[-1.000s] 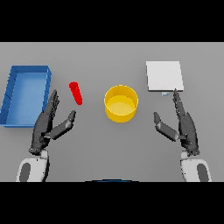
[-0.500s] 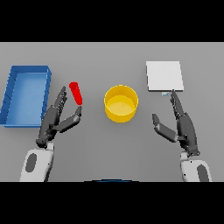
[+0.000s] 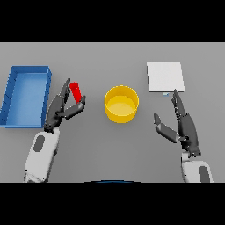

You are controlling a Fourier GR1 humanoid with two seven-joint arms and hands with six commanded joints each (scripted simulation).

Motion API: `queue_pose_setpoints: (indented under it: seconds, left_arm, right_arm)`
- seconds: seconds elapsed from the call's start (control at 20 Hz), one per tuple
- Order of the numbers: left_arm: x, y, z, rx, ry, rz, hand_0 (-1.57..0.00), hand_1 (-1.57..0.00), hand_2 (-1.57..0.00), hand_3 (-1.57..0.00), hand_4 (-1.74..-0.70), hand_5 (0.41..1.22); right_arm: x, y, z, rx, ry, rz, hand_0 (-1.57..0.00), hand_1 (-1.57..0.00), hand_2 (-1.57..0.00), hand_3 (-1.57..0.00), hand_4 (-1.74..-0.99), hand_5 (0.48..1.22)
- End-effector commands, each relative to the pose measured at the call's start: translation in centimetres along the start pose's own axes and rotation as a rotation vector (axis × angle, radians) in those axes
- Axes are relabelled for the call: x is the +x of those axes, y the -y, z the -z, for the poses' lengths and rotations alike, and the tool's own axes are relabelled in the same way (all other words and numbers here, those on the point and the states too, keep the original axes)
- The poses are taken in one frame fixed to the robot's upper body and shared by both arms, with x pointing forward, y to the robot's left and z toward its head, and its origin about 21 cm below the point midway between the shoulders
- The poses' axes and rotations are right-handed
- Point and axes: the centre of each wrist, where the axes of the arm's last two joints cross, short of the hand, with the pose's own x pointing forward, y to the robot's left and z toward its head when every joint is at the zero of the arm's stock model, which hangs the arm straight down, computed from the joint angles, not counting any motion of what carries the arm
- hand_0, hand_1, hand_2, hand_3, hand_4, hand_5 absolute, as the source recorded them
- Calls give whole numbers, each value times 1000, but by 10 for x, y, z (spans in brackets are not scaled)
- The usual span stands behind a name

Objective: Pick up the red beaker and tilt it to pour out 1 green nut into yellow bowl. Pick up the yellow bowl and place it on the metallic measuring scale.

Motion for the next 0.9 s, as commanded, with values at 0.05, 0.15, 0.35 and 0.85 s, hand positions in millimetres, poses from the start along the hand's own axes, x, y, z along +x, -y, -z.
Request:
queue_pose_setpoints:
  seconds: [0.05, 0.15, 0.35, 0.85]
  left_arm:
    - [3, 0, 12, -4, -1, -2, 1, 1, 1, 1, -1330, 714]
    - [2, 3, 19, -14, 4, 0, 1, 1, 1, 1, -1321, 713]
    - [11, 3, 34, -22, 8, 13, 1, 1, 1, 1, -1311, 703]
    - [9, 20, 51, -1, 23, -56, -458, -483, -501, -490, -1443, 881]
  right_arm:
    - [0, 5, 2, -9, -12, -3, 1, 1, 1, 1, -1338, 688]
    - [-1, 1, 1, 0, -3, 12, 1, 1, 1, 1, -1336, 688]
    - [-2, 4, 3, -9, -10, 11, 1, 1, 1, 1, -1329, 684]
    - [3, 5, 2, -12, 2, -11, 1, 1, 1, 1, -1286, 685]
